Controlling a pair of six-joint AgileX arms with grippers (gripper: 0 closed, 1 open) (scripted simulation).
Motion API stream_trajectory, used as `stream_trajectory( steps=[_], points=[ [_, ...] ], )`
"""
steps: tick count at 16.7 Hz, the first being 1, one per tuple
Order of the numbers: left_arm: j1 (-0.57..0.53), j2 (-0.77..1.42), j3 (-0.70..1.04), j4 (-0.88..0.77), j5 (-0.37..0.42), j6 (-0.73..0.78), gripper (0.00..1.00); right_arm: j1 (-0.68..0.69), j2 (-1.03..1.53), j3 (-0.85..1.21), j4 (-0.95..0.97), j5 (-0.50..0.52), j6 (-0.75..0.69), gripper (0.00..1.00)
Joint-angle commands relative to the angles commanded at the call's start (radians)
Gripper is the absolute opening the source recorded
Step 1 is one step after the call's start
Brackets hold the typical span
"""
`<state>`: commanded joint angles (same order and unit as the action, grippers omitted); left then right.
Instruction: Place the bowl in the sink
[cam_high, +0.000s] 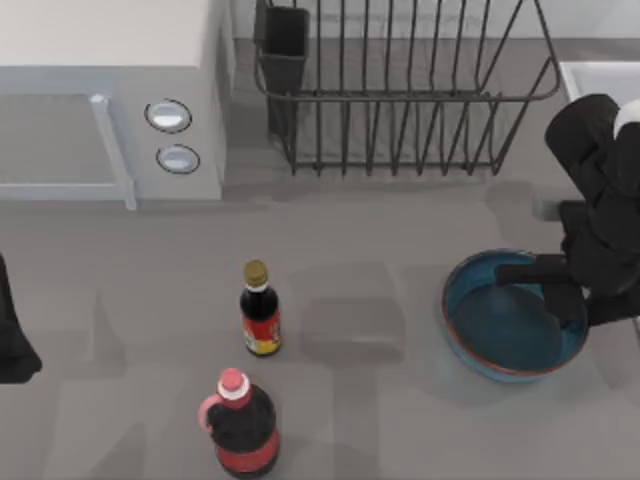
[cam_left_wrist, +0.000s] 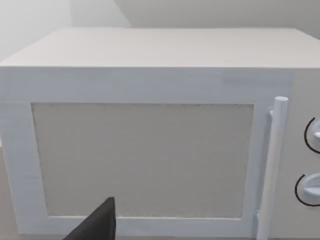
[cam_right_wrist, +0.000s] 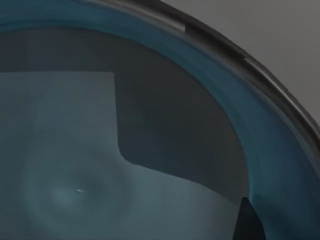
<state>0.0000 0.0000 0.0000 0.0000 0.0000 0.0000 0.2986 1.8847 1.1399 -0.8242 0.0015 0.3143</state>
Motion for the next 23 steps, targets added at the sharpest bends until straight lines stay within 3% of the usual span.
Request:
stream_trajectory(
  steps=[4,13,19,23],
  points=[
    [0.000,0.000,0.000,0.000,0.000,0.000,1.00,0.000,-0.011,0.072,-0.074,0.000,0.001,0.00],
    [0.000,0.000,0.000,0.000,0.000,0.000,1.00,-0.005,-0.108,0.437,-0.558,0.000,-0.006,0.00],
    [0.000,0.000,0.000,0.000,0.000,0.000,1.00,-0.002,-0.118,0.458,-0.579,-0.001,-0.006,0.00],
    [0.000,0.000,0.000,0.000,0.000,0.000,1.00,-0.028,-0.132,0.400,-0.477,-0.046,-0.022,0.00]
  ],
)
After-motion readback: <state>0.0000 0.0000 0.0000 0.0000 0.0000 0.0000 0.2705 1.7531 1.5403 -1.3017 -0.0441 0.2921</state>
